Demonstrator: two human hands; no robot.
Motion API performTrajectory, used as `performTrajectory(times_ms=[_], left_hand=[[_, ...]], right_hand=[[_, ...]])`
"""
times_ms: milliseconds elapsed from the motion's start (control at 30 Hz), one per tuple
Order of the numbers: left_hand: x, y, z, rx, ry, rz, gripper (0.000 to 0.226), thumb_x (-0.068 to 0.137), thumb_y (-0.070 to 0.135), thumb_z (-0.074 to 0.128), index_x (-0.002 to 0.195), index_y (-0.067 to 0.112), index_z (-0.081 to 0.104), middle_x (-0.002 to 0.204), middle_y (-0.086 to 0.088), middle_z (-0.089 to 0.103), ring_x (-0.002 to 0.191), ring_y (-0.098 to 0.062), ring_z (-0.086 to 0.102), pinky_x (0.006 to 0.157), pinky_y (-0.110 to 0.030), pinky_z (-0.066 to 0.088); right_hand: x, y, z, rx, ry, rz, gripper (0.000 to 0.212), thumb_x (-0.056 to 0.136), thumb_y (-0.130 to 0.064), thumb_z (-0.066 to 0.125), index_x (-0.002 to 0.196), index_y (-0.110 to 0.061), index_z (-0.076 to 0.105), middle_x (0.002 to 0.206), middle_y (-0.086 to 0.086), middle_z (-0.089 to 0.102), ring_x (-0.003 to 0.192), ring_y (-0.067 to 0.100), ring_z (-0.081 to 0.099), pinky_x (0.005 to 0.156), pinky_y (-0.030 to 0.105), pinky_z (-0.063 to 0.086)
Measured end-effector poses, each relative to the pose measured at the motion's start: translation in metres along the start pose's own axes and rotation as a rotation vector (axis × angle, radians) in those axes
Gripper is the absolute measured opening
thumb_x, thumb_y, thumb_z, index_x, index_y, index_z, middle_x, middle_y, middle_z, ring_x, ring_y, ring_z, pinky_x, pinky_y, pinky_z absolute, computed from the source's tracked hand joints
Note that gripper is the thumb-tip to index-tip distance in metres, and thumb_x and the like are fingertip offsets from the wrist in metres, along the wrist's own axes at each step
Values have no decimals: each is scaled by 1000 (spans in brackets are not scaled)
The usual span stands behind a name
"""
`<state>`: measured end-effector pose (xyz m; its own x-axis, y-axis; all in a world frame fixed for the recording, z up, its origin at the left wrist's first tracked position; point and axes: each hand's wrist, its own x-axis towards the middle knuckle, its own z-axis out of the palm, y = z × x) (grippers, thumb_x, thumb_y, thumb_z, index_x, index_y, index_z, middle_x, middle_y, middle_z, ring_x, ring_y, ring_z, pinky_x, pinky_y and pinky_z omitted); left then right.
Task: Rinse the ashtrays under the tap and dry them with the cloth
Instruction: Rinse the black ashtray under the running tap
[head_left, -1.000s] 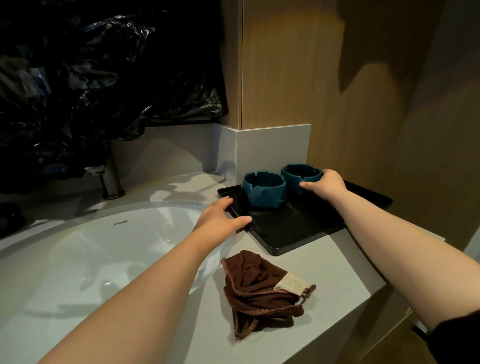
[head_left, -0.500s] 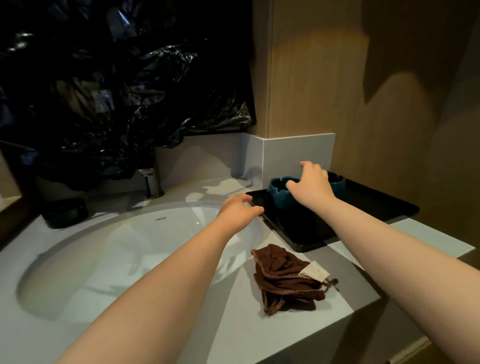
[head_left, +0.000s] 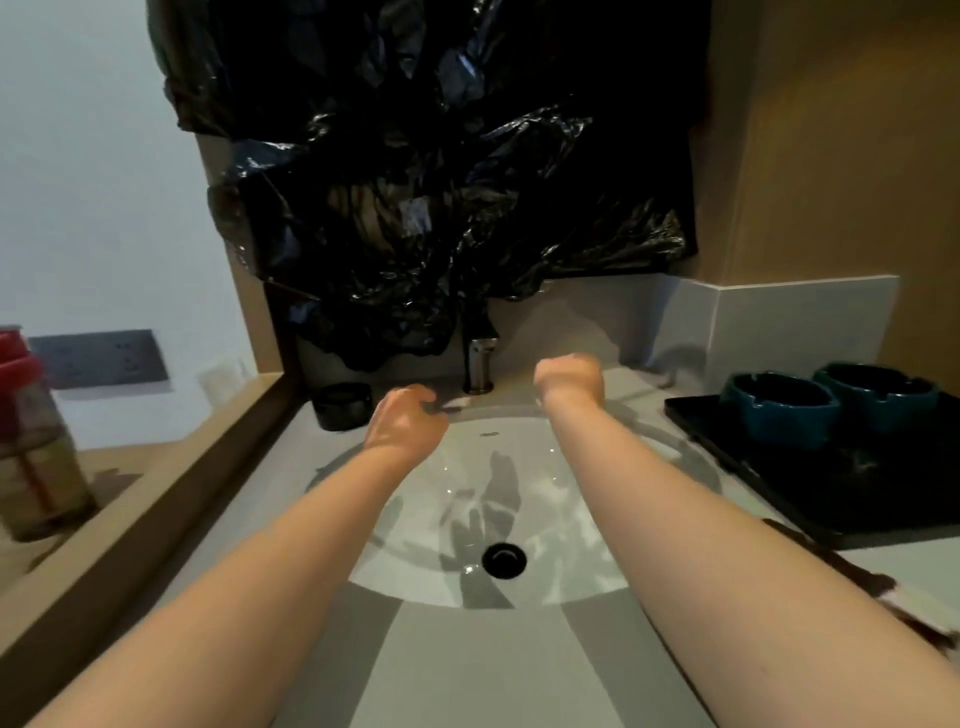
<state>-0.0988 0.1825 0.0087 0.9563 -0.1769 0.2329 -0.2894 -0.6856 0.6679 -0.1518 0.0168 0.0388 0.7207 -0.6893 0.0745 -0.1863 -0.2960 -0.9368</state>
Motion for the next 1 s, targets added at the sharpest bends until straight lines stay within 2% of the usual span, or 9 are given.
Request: performTrajectory(times_ms=[100,200,267,367,500,700,833,900,1000], left_hand=[[21,-35,-14,23,109,-68,63,82,26,66,141,17,44,143,-9,41,130,-29,41,105,-34,37],[46,-57,-23,103,178,-156,78,81,32,70,148,18,31,150,-11,29,135,-32,34,109,-40,34],[62,-67,-27,95,180,-246,92,80,40,73,152,20,19,153,-11,24,138,-33,31,110,-42,34],[79,-79,-29,43,146,-280,105,76,47,76,153,19,11,152,-13,28,136,-36,36,110,-46,37],[91,-87,-23,33,155,-272,107,74,47,77,153,18,11,148,-16,34,127,-37,46,102,-44,45],[87,-86,-21,147,206,-260,90,77,38,76,149,17,26,139,-16,40,112,-36,57,87,-40,51],[75,-68,-13,113,200,-159,88,73,39,77,146,22,31,137,-12,41,120,-33,51,96,-40,49],[64,-47,-1,50,174,-86,89,72,39,77,147,24,31,138,-10,39,124,-32,48,100,-38,45],[42,-15,22,-44,82,-23,91,70,43,77,146,29,29,133,-7,40,118,-28,53,94,-32,48]], right_hand=[[-10,32,37,-209,-37,-73,33,90,-20,51,122,-11,55,129,10,53,114,29,54,90,30,44],[-6,48,55,-432,-110,-177,40,91,-25,50,129,-14,47,138,6,40,125,26,42,98,32,40],[1,49,58,-493,-90,-274,38,93,-27,46,129,-15,47,137,5,40,127,24,38,99,33,38],[7,52,62,-622,-128,-297,40,93,-31,46,130,-15,46,136,5,41,128,24,38,99,34,39],[11,57,60,-715,-155,-282,42,92,-33,47,131,-16,46,138,4,40,129,22,37,99,34,41],[11,58,59,-733,-173,-261,44,92,-35,48,131,-16,46,141,3,38,132,22,34,100,35,40],[15,60,58,-650,-172,-243,45,94,-36,46,132,-13,46,141,5,40,132,22,34,99,35,40],[19,61,56,-561,-145,-231,43,93,-34,47,130,-12,48,136,7,45,127,25,40,96,34,40],[30,62,49,-279,-68,-178,43,90,-29,51,127,-8,52,129,13,53,117,30,50,92,31,41]])
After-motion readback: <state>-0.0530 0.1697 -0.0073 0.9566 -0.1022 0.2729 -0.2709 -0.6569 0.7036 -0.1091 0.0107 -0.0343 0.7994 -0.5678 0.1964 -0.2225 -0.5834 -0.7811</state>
